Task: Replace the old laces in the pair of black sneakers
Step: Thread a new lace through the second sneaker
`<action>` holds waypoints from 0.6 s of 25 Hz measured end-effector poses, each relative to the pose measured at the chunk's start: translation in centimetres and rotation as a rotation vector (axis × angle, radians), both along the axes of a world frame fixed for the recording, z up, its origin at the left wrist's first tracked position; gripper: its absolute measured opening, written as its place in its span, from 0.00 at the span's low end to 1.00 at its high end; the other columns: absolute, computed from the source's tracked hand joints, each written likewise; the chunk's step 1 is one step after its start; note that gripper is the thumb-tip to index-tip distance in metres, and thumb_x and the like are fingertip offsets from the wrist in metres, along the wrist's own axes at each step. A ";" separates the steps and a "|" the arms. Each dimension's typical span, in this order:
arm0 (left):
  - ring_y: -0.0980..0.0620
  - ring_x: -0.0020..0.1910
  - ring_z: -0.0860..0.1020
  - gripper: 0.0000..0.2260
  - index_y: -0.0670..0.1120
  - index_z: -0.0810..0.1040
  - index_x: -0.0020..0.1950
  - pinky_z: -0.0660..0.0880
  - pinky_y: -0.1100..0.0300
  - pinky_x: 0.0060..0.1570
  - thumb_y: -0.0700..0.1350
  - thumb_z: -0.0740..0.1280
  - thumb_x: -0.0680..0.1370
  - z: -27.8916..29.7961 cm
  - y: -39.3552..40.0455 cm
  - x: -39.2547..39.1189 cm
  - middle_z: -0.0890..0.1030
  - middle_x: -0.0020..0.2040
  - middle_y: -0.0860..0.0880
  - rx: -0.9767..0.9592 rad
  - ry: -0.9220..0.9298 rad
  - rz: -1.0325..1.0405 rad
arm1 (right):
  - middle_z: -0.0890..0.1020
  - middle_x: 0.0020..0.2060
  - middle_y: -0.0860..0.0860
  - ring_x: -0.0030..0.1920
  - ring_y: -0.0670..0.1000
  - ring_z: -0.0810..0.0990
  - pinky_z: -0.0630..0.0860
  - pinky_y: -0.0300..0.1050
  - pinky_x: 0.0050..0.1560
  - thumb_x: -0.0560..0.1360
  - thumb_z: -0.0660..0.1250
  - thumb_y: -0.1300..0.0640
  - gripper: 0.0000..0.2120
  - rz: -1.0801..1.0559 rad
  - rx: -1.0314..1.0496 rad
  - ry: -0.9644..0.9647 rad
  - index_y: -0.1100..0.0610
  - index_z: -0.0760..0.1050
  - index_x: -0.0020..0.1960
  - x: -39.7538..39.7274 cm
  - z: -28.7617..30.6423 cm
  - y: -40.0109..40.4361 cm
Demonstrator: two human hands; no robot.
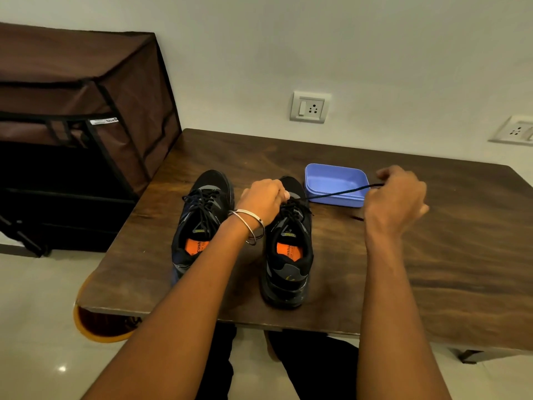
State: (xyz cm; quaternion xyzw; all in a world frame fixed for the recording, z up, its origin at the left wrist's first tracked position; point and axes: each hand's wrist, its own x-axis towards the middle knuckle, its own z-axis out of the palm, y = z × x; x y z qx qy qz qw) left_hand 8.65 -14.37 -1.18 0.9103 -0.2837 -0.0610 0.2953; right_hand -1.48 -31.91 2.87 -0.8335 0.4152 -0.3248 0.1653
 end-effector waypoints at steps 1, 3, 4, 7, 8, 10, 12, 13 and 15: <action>0.46 0.54 0.78 0.08 0.43 0.79 0.52 0.73 0.47 0.60 0.42 0.61 0.81 -0.1 0.1 0.2 0.81 0.52 0.45 0.000 -0.017 0.001 | 0.79 0.57 0.56 0.63 0.60 0.70 0.65 0.59 0.60 0.73 0.65 0.70 0.18 -0.078 0.033 0.026 0.55 0.80 0.59 -0.5 0.1 -0.6; 0.47 0.53 0.78 0.07 0.44 0.79 0.50 0.73 0.49 0.59 0.42 0.61 0.81 -0.3 0.4 0.3 0.81 0.51 0.46 -0.043 -0.016 0.005 | 0.78 0.59 0.58 0.66 0.61 0.67 0.61 0.62 0.65 0.75 0.65 0.69 0.17 -0.085 0.133 0.239 0.54 0.79 0.59 -0.8 -0.2 -1.4; 0.48 0.53 0.78 0.07 0.44 0.79 0.50 0.74 0.50 0.59 0.43 0.62 0.81 -0.3 0.5 0.3 0.81 0.51 0.46 -0.068 -0.009 0.002 | 0.77 0.60 0.58 0.68 0.61 0.65 0.60 0.62 0.66 0.76 0.65 0.68 0.18 0.015 0.197 0.390 0.52 0.78 0.61 -0.6 -0.4 -1.4; 0.49 0.51 0.78 0.07 0.43 0.80 0.50 0.74 0.58 0.54 0.42 0.63 0.81 -0.2 0.5 0.0 0.81 0.50 0.46 -0.127 0.007 -0.011 | 0.78 0.61 0.56 0.65 0.58 0.73 0.70 0.56 0.67 0.73 0.72 0.65 0.24 0.581 0.419 0.589 0.54 0.74 0.67 0.5 -1.3 0.5; 0.50 0.50 0.78 0.07 0.42 0.80 0.51 0.73 0.61 0.52 0.42 0.63 0.81 -0.1 0.4 0.0 0.81 0.50 0.45 -0.149 0.015 -0.010 | 0.81 0.56 0.55 0.60 0.56 0.78 0.74 0.53 0.63 0.71 0.75 0.63 0.25 0.708 0.465 0.553 0.56 0.75 0.66 1.1 -1.4 1.6; 0.54 0.47 0.76 0.07 0.41 0.80 0.51 0.70 0.67 0.48 0.41 0.63 0.81 -0.1 0.2 -0.3 0.81 0.49 0.46 -0.192 0.029 0.000 | 0.82 0.48 0.55 0.50 0.56 0.80 0.78 0.50 0.54 0.70 0.77 0.59 0.21 0.773 0.350 0.530 0.56 0.78 0.61 2.4 -1.7 3.3; 0.59 0.42 0.74 0.07 0.41 0.80 0.52 0.67 0.72 0.45 0.41 0.64 0.80 0.0 0.1 -0.5 0.80 0.46 0.48 -0.202 0.020 0.003 | 0.82 0.49 0.57 0.47 0.57 0.81 0.80 0.53 0.52 0.72 0.75 0.60 0.13 0.719 0.157 0.533 0.55 0.80 0.56 3.4 -1.9 4.0; 0.60 0.39 0.73 0.07 0.42 0.81 0.51 0.67 0.74 0.42 0.42 0.65 0.80 0.1 0.2 -0.5 0.80 0.44 0.49 -0.194 0.008 -0.003 | 0.82 0.48 0.58 0.45 0.57 0.82 0.81 0.53 0.51 0.73 0.73 0.63 0.10 0.711 0.161 0.504 0.57 0.81 0.54 3.5 -1.9 3.9; 0.60 0.37 0.73 0.07 0.43 0.83 0.50 0.68 0.74 0.40 0.45 0.68 0.78 0.5 0.7 -0.4 0.81 0.43 0.50 -0.170 -0.008 -0.043 | 0.83 0.42 0.60 0.37 0.55 0.82 0.82 0.50 0.47 0.75 0.68 0.70 0.09 0.735 0.299 0.432 0.60 0.82 0.52 3.1 -1.5 3.4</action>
